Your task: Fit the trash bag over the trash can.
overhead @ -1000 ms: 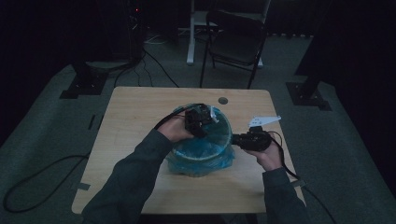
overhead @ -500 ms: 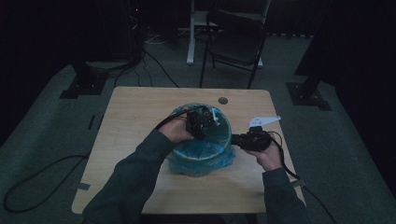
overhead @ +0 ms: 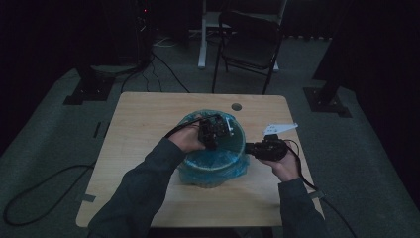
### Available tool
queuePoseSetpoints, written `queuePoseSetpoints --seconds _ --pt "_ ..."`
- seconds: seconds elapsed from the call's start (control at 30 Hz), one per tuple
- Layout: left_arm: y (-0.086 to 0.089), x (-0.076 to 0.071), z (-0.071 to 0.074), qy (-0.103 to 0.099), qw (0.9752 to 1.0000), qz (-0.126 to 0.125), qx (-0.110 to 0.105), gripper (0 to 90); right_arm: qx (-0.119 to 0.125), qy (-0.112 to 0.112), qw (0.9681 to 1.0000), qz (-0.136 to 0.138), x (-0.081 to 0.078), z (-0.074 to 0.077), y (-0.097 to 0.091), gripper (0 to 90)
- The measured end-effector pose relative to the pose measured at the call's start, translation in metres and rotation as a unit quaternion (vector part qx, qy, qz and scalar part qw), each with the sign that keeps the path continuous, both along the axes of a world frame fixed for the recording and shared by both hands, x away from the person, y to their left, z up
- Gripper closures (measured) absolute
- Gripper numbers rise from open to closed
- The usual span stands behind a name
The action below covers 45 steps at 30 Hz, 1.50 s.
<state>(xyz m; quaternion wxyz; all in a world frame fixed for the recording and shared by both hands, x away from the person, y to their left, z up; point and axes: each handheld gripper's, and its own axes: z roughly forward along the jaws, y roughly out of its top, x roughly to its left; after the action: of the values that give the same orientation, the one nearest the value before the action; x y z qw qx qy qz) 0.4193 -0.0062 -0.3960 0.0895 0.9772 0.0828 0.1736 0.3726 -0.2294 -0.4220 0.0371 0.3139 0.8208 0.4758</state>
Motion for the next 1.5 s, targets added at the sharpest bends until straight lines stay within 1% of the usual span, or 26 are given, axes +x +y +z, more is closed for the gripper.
queuePoseSetpoints --seconds 0.03,0.1,0.23,0.33,0.43,0.47,0.57,0.6,0.63,0.7,0.77,0.8,0.87,0.9,0.97,1.0,1.03,1.1,1.2,1.23,1.27,1.3,1.33,1.43,1.47,1.5 --pt "-0.001 0.0 -0.001 0.0 1.0 0.0 0.006 53.7 0.0 0.0 1.0 0.0 0.0 0.0 0.0 76.3" --pt "-0.001 0.0 -0.002 0.0 1.0 -0.001 0.008 53.6 0.0 0.0 1.0 0.0 0.0 0.0 0.0 76.3" --pt "-0.001 0.0 -0.002 -0.001 1.0 -0.001 0.009 53.4 0.001 0.0 1.0 0.0 0.0 0.0 0.0 76.3" --pt "0.0 -0.001 0.0 -0.007 1.0 -0.002 0.003 53.4 0.0 0.0 1.0 0.001 0.0 0.0 0.0 76.3" --pt "0.001 -0.001 0.001 -0.008 1.0 -0.003 -0.002 53.9 0.0 0.001 1.0 0.0 0.0 0.0 0.0 76.1" --pt "0.002 -0.002 0.005 -0.009 0.9998 -0.003 -0.018 54.5 -0.001 0.001 1.0 0.0 0.0 -0.001 0.0 76.1" --pt "0.007 -0.002 0.012 -0.008 0.9988 -0.003 -0.048 55.2 -0.001 0.002 1.0 0.0 0.001 -0.001 0.0 76.1" --pt "0.007 -0.002 0.012 -0.008 0.9988 -0.003 -0.048 55.6 -0.001 0.002 1.0 0.0 0.001 -0.001 0.0 76.1" --pt "0.01 -0.003 0.017 -0.015 0.9977 0.001 -0.067 55.6 0.0 0.003 1.0 -0.001 0.001 -0.001 0.0 76.0" --pt "0.014 -0.005 0.024 -0.021 0.9961 0.003 -0.085 56.0 0.0 0.003 1.0 -0.001 0.001 -0.002 -0.001 76.0" --pt "0.02 -0.007 0.031 -0.027 0.9937 0.007 -0.109 56.3 0.0 0.003 1.0 -0.001 0.001 -0.002 -0.001 76.0" --pt "0.02 -0.007 0.031 -0.027 0.9937 0.007 -0.109 56.5 0.0 0.003 1.0 -0.001 0.001 -0.002 -0.001 76.0" --pt "0.028 -0.008 0.039 -0.04 0.991 0.015 -0.127 56.7 -0.001 0.003 1.0 -0.001 0.001 -0.002 -0.001 76.0" --pt "0.031 -0.008 0.041 -0.044 0.9901 0.018 -0.132 56.7 -0.001 0.003 1.0 -0.001 0.001 -0.002 -0.001 76.0" --pt "0.04 -0.008 0.047 -0.055 0.9866 0.029 -0.151 56.8 -0.001 0.001 1.0 -0.001 0.001 -0.002 -0.001 76.0" --pt "0.043 -0.008 0.049 -0.058 0.9853 0.033 -0.157 56.8 0.0 0.001 1.0 -0.001 0.001 -0.002 -0.001 76.0" --pt "0.051 -0.009 0.053 -0.068 0.9816 0.043 -0.173 56.8 -0.001 0.002 1.0 -0.002 0.001 -0.002 -0.001 76.0" --pt "0.061 -0.01 0.058 -0.08 0.9773 0.052 -0.189 56.8 -0.001 0.002 1.0 -0.002 0.002 -0.002 -0.001 76.0" --pt "0.076 -0.013 0.061 -0.09 0.9725 0.06 -0.206 56.9 0.0 0.002 1.0 -0.003 0.002 -0.002 -0.002 76.0" --pt "0.076 -0.013 0.061 -0.09 0.9725 0.06 -0.206 56.9 0.0 0.002 1.0 -0.003 0.002 -0.002 -0.002 76.0" --pt "0.085 -0.014 0.062 -0.094 0.9694 0.065 -0.217 56.9 0.001 0.003 1.0 -0.004 0.002 -0.002 -0.003 76.0" --pt "0.089 -0.015 0.063 -0.097 0.9675 0.07 -0.223 56.9 0.0 0.004 1.0 -0.005 0.002 -0.003 -0.003 75.9" --pt "0.093 -0.015 0.063 -0.098 0.9664 0.075 -0.226 56.9 0.0 0.004 1.0 -0.004 0.002 -0.003 -0.003 75.8" --pt "0.102 -0.016 0.065 -0.114 0.9616 0.095 -0.231 56.8 0.0 0.002 1.0 -0.007 0.002 -0.002 -0.003 75.0" --pt "0.106 -0.017 0.066 -0.118 0.9589 0.097 -0.239 56.8 0.001 0.001 1.0 -0.008 0.002 -0.002 -0.004 74.7" --pt "0.109 -0.018 0.067 -0.117 0.9558 0.101 -0.25 57.0 0.001 0.001 1.0 -0.009 0.002 -0.002 -0.004 74.3"
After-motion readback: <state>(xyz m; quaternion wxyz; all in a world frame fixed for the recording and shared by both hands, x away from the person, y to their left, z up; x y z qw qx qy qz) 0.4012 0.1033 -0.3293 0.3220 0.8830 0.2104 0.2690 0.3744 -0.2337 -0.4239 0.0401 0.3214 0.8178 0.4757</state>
